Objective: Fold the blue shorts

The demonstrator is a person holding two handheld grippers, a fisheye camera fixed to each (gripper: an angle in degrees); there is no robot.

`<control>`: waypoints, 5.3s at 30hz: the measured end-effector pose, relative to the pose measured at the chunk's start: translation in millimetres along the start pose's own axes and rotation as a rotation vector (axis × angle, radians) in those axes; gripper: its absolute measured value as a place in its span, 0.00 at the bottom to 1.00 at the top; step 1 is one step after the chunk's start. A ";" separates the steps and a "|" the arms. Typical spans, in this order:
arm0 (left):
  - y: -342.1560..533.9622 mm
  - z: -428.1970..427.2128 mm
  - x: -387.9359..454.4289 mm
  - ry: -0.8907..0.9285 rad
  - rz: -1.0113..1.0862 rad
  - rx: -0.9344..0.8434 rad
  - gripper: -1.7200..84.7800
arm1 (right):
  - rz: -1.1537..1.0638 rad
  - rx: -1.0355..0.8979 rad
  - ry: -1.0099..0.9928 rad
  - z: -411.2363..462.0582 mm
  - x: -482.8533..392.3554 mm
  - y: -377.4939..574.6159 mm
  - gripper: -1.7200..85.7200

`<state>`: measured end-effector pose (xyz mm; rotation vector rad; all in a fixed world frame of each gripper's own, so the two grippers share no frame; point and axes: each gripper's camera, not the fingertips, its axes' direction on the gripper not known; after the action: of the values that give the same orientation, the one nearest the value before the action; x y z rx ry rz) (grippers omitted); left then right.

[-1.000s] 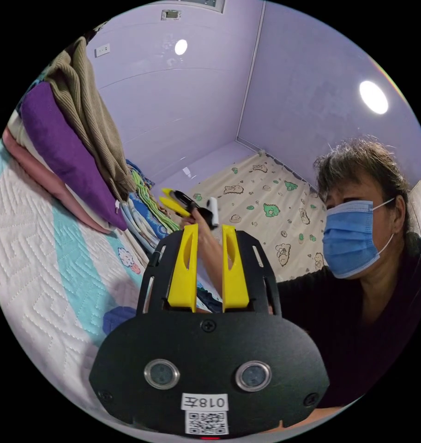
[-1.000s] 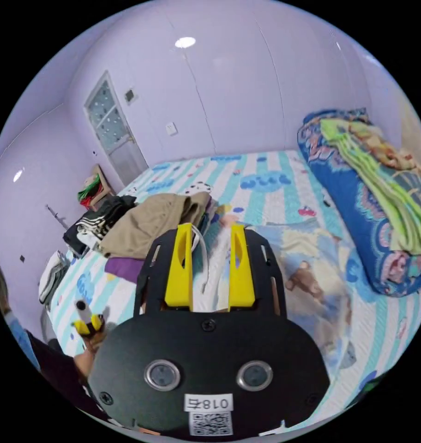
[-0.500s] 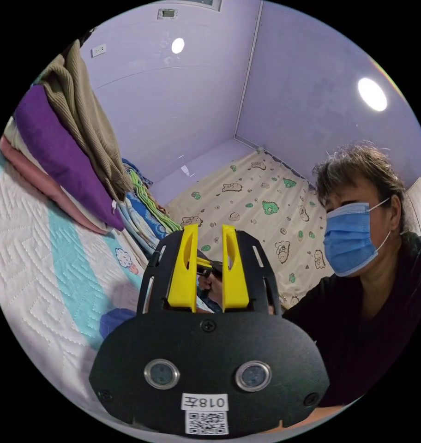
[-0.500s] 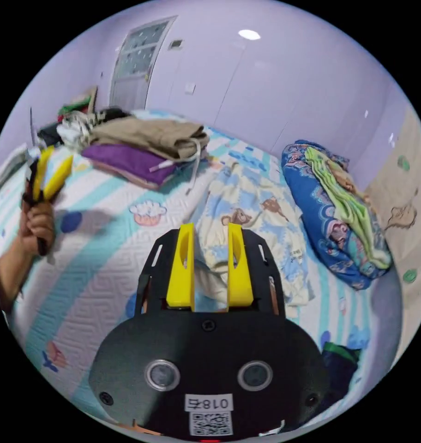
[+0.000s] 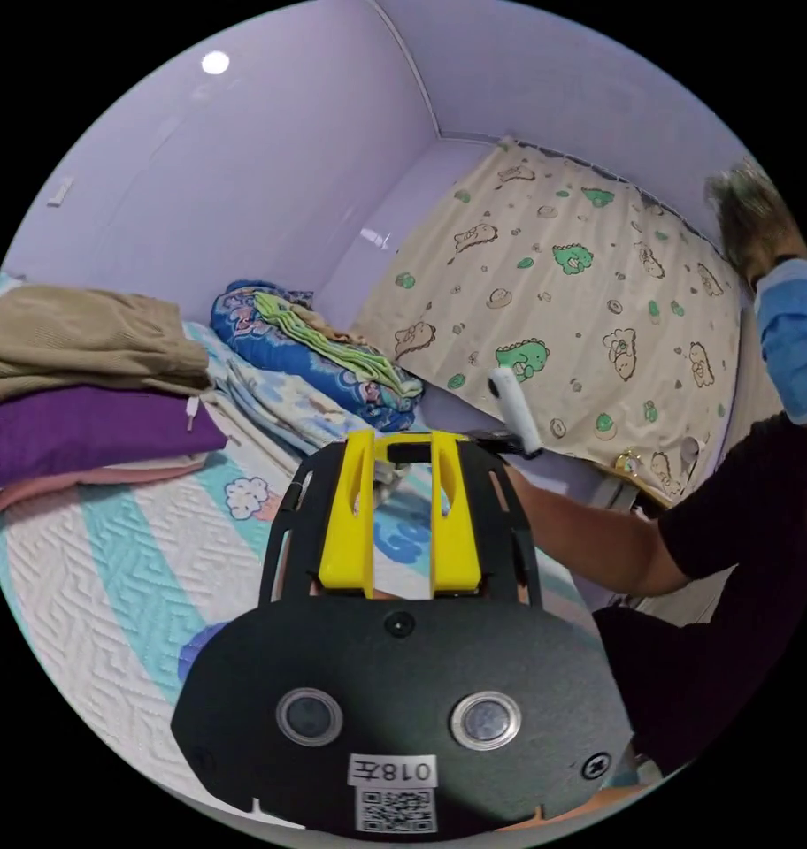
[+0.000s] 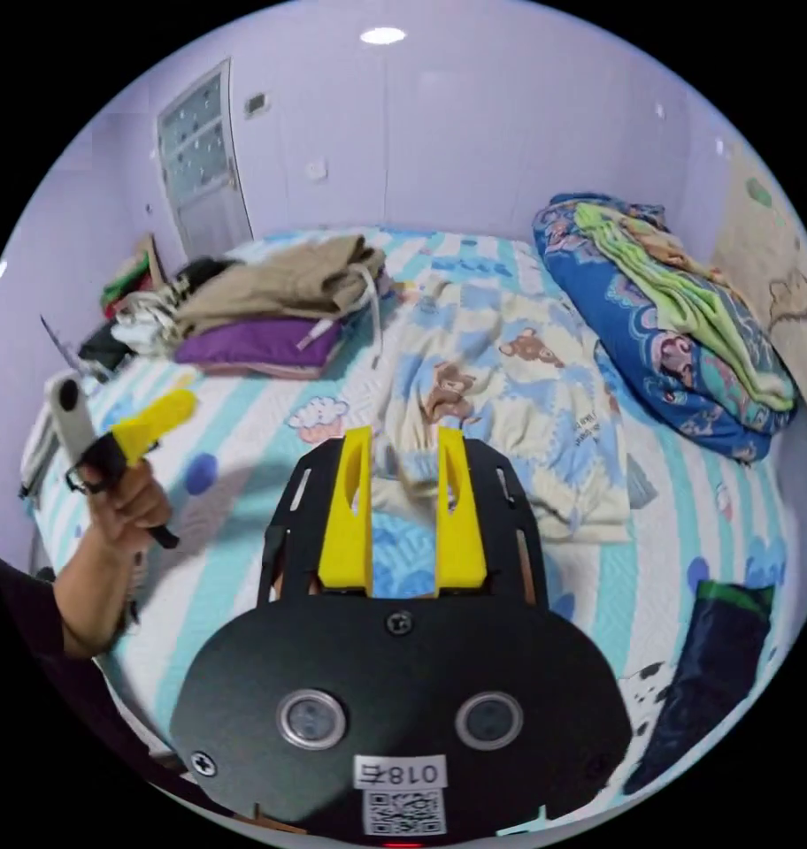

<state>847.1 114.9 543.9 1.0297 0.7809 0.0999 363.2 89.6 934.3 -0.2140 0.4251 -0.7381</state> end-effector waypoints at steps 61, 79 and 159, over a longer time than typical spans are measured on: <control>-177.5 -271.2 497.1 -0.690 -0.038 -0.460 0.14 | 0.560 0.431 -0.002 -343.3 -2.4 439.3 0.05; -75.0 -283.5 399.4 -0.509 -0.027 -0.467 0.08 | 0.300 -0.011 -0.131 -296.9 -128.2 348.5 0.11; 145.3 -742.6 165.3 -1.080 -0.228 -0.416 0.16 | 0.318 -0.284 0.699 -309.6 26.9 187.9 0.13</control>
<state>544.0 805.3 366.9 0.4614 -0.1243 -0.4478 356.3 194.4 586.6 -0.1435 1.2043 -0.4171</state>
